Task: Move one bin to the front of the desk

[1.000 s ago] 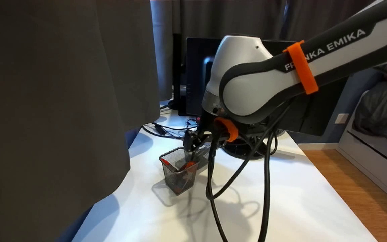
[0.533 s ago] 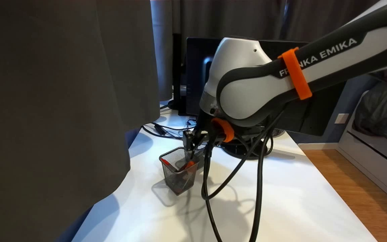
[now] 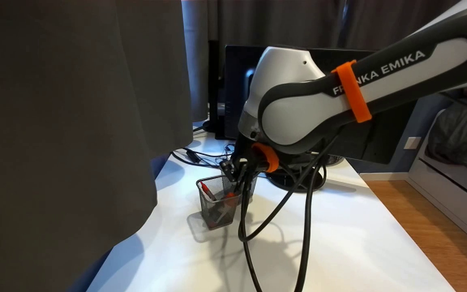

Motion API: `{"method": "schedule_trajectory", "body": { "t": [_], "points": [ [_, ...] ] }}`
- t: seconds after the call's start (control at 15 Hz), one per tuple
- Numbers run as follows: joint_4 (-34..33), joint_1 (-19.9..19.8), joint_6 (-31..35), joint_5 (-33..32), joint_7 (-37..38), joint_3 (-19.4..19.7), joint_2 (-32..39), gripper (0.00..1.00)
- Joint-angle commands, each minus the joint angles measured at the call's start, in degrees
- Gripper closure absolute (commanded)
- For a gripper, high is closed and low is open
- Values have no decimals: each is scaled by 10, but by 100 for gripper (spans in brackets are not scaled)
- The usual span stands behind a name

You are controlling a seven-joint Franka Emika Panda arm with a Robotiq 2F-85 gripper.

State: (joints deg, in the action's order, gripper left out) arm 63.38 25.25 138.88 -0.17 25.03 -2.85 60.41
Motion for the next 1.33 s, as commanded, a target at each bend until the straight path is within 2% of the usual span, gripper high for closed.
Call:
{"method": "schedule_trajectory", "body": {
  "t": [0.0,0.33,0.53,0.6,0.67,0.8,1.0,1.27],
  "points": [
    [-39,1,-24,9,-8,-10,20,98],
    [10,-4,-6,-7,-85,-35,-39,98],
    [71,-18,-17,-5,-161,-52,-98,98],
    [102,-30,-9,4,-200,-68,-121,98],
    [135,-64,-6,16,-253,-82,-146,98],
    [180,-100,-10,34,-318,-109,-176,98],
    [262,-180,-18,79,-407,-153,-222,98],
    [374,-276,-34,150,-516,-185,-286,98]
  ]
}}
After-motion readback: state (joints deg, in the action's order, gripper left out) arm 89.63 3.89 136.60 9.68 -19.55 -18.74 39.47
